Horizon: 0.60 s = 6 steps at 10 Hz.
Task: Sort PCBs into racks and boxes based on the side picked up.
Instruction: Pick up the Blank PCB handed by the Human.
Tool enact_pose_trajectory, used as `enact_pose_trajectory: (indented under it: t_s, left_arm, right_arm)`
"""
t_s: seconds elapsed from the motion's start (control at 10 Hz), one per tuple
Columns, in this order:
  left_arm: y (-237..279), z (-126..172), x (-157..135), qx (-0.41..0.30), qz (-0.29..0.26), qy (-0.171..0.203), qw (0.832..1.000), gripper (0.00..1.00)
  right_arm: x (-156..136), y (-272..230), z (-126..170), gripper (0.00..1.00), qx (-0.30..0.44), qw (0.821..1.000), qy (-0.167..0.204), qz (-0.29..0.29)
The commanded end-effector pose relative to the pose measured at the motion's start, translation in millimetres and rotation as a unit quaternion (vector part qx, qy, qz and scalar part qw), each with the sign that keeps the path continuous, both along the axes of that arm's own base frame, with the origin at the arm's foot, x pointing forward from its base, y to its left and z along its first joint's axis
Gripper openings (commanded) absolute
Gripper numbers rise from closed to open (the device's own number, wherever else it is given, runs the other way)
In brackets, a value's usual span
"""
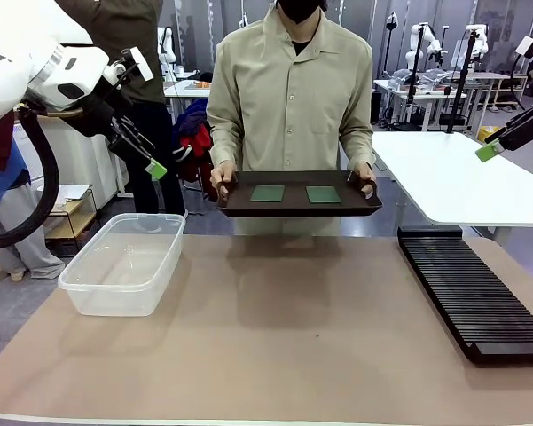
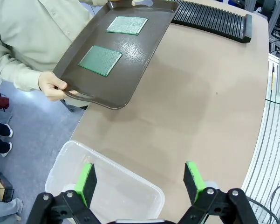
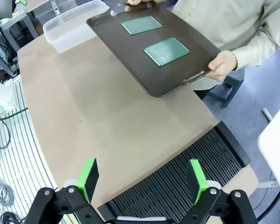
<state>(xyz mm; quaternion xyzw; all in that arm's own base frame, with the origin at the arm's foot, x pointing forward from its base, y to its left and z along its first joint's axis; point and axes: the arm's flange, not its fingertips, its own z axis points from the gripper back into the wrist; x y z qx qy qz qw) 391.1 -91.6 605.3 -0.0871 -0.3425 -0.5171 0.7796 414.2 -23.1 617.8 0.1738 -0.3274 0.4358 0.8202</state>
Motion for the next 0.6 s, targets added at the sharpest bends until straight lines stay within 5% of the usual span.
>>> enact_pose_trajectory:
  t_s: [0.0, 0.5]
  left_arm:
    - [0.1, 0.1, 0.0, 0.0, 0.0, 0.0, 1.0, 1.0]
    - [-6.5, 22.3, -18.1, 0.002, 0.072, 0.022, 0.997, 1.0]
  right_arm:
    - [0.1, -0.6, 0.0, 1.0, 0.001, 1.0, 0.0, 0.0]
    - [-5.8, -11.4, 10.6, 1.0, 0.029, 0.997, 0.019, -0.069]
